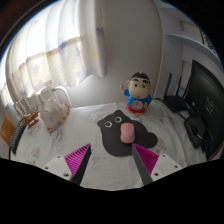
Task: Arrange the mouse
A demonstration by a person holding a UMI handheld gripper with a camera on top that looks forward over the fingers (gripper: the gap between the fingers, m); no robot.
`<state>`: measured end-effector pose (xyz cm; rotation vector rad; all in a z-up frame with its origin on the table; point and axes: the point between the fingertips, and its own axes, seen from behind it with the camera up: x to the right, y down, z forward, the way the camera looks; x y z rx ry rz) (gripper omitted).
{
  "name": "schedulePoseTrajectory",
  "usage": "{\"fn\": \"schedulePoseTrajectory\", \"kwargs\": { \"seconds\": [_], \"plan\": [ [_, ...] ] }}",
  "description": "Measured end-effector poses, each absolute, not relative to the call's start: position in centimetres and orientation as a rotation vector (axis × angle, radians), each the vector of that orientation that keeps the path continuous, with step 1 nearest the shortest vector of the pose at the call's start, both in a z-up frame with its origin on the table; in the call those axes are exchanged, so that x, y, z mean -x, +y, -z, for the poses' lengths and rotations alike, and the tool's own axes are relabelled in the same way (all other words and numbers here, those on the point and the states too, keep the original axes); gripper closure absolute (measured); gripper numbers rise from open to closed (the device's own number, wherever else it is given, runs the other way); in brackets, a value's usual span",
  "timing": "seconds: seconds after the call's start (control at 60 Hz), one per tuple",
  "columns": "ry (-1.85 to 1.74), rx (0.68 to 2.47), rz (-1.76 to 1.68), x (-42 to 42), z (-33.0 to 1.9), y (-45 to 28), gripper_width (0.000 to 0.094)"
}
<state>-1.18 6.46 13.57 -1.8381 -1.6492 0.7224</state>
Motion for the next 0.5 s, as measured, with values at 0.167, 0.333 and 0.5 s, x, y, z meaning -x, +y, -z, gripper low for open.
{"fn": "schedulePoseTrajectory", "kwargs": {
  "seconds": [0.167,0.333,0.5],
  "plan": [
    [-1.657,1.881,-0.766,-6.0,-16.8,2.7,0.0085],
    [-1.687,1.865,-0.742,-10.1,-17.3,0.8,0.0087],
    [-1.683,1.851,-0.738,-11.3,-17.5,0.8,0.0084]
  ]
}}
